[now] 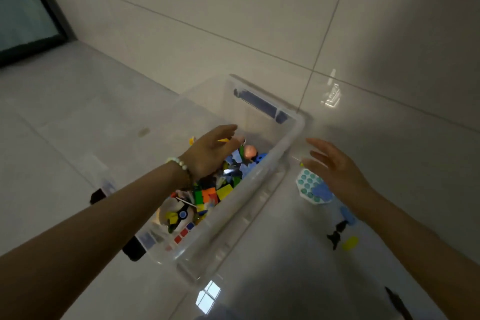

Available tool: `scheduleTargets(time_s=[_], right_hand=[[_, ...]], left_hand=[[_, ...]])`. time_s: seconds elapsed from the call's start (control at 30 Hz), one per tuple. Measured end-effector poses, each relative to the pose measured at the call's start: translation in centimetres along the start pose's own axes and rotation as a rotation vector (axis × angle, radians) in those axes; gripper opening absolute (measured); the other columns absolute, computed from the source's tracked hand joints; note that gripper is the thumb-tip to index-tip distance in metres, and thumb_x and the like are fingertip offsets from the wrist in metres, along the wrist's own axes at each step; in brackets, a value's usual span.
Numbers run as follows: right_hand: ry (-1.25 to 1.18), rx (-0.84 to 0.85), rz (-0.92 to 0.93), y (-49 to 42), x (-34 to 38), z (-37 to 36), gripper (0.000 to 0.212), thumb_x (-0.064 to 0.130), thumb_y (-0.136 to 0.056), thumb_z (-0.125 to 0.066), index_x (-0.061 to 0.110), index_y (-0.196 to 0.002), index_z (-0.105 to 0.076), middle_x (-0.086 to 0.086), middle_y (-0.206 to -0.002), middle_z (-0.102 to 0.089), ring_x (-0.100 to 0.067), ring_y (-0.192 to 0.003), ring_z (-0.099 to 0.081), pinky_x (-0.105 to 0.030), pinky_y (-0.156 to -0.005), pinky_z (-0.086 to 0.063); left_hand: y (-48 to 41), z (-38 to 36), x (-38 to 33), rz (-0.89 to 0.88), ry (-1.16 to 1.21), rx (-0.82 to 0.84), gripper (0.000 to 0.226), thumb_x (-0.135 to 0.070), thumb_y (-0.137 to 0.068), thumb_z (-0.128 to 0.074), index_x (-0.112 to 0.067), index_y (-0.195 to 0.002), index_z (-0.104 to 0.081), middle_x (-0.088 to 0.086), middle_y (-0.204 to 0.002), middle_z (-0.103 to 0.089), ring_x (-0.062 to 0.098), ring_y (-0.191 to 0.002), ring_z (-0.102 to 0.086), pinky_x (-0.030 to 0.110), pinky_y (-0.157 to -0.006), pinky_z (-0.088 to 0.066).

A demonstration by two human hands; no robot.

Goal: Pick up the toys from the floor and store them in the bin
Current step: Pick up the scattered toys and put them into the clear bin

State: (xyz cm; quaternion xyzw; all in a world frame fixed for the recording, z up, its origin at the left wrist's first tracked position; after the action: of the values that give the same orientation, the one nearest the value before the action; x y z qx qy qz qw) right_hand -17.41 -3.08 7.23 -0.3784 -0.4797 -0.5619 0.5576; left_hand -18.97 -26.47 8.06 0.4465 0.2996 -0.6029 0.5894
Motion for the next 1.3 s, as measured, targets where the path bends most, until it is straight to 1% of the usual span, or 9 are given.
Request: scheduleTargets(time_s=[0.13,0.23,0.4,0.53,0.67,0.73,0.83,1.1,1.3], right_hand=[[-0.004,-0.086,-0.119,6.6,-5.5,8.0,0.037,0.017,-0.085,-0.063,0.038,-0.114,-0.053,0.024,-0.118,-0.052,-0.005,-0.119,-0.046,-0.006,-0.075,-0.047],[0.01,-0.178,-0.257,12.5,-11.3,13.5,0.037,0.018,-0.084,-0.064,0.04,-0.112,-0.053,0.013,-0.134,-0.047,-0.011,-0.127,-0.044,-0.026,-0.093,-0.043],[0.08,-0.231,-0.442,22.0,-21.7,17.7,0.048,0.009,-0.08,-0.069,0.024,-0.121,-0.049,-0.004,-0.138,-0.043,-0.025,-0.131,-0.04,-0.045,-0.102,-0.042],[0.094,-0.312,-0.501,27.0,-27.4,18.6,0.048,0.01,-0.078,-0.072,0.013,-0.123,-0.053,-0.004,-0.128,-0.051,-0.022,-0.123,-0.048,-0.038,-0.096,-0.046],[0.073,-0.41,-0.505,30.5,-30.2,18.5,0.037,0.017,-0.078,-0.073,0.025,-0.11,-0.056,0.001,-0.122,-0.052,-0.013,-0.108,-0.051,-0.018,-0.073,-0.049],[0.128,-0.445,-0.469,31.7,-30.8,18.5,0.037,0.019,-0.078,-0.074,0.022,-0.111,-0.057,0.0,-0.119,-0.054,-0.014,-0.104,-0.053,-0.012,-0.064,-0.048],[0.13,-0.479,-0.463,33.3,-31.8,18.2,0.038,0.019,-0.077,-0.074,0.013,-0.111,-0.059,-0.007,-0.113,-0.058,-0.018,-0.098,-0.057,-0.025,-0.069,-0.05],[0.051,-0.502,-0.438,36.3,-32.4,17.1,0.027,0.011,-0.08,-0.071,0.018,-0.103,-0.058,-0.006,-0.114,-0.059,-0.014,-0.083,-0.056,-0.009,-0.063,-0.047],[0.031,-0.439,-0.496,37.0,-33.4,14.9,0.029,0.012,-0.079,-0.072,0.008,-0.106,-0.061,-0.006,-0.11,-0.061,-0.015,-0.087,-0.057,-0.01,-0.067,-0.046]], left_hand=[[0.4,-7.9,-6.0,-0.162,0.118,0.067,0.027,-0.024,-0.091,-0.054,-0.02,-0.118,-0.055,0.001,-0.116,-0.059,0.008,-0.1,-0.058,0.008,-0.076,-0.046],[1.4,-16.3,-6.5,-0.097,0.175,0.18,0.021,-0.024,-0.091,-0.055,-0.02,-0.111,-0.057,0.003,-0.107,-0.062,0.003,-0.085,-0.058,0.007,-0.069,-0.047],[5.7,-30.1,-0.1,0.128,-0.038,0.423,0.038,-0.027,-0.087,-0.061,-0.011,-0.122,-0.055,0.003,-0.112,-0.058,0.01,-0.091,-0.054,0.017,-0.07,-0.043],[10.5,-38.1,5.3,0.158,-0.2,0.617,0.042,-0.025,-0.08,-0.07,-0.013,-0.119,-0.056,0.007,-0.117,-0.057,0.015,-0.093,-0.056,0.02,-0.078,-0.044],[15.0,-43.7,9.3,0.048,-0.422,0.751,0.056,-0.035,-0.073,-0.075,-0.022,-0.122,-0.053,0.0,-0.118,-0.052,0.009,-0.097,-0.05,0.018,-0.083,-0.04],[16.5,-45.6,10.8,0.02,-0.484,0.749,0.064,-0.039,-0.068,-0.078,-0.023,-0.125,-0.051,-0.001,-0.119,-0.05,0.012,-0.103,-0.05,0.021,-0.089,-0.042],[17.9,-47.5,11.7,-0.098,-0.578,0.717,0.058,-0.037,-0.068,-0.078,-0.022,-0.119,-0.055,0.002,-0.116,-0.05,0.017,-0.11,-0.05,0.028,-0.093,-0.043],[18.3,-48.4,12.1,-0.246,-0.658,0.603,0.046,-0.038,-0.063,-0.08,-0.022,-0.1,-0.056,0.001,-0.105,-0.049,0.018,-0.098,-0.046,0.026,-0.079,-0.038],[17.8,-47.9,11.6,-0.264,-0.623,0.58,0.037,-0.031,-0.073,-0.074,-0.016,-0.1,-0.053,0.003,-0.1,-0.053,0.02,-0.092,-0.052,0.024,-0.071,-0.035]])
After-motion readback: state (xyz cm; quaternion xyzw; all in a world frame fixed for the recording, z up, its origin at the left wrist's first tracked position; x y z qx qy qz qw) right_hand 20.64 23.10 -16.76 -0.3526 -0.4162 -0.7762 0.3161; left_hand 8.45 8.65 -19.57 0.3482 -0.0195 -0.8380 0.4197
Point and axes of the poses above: each hand's wrist, its own y-axis away from the middle knuckle, its own z-axis out of the back of the hand, x = y × z, the point moved 9 cm from there along -y, towards the middle knuckle
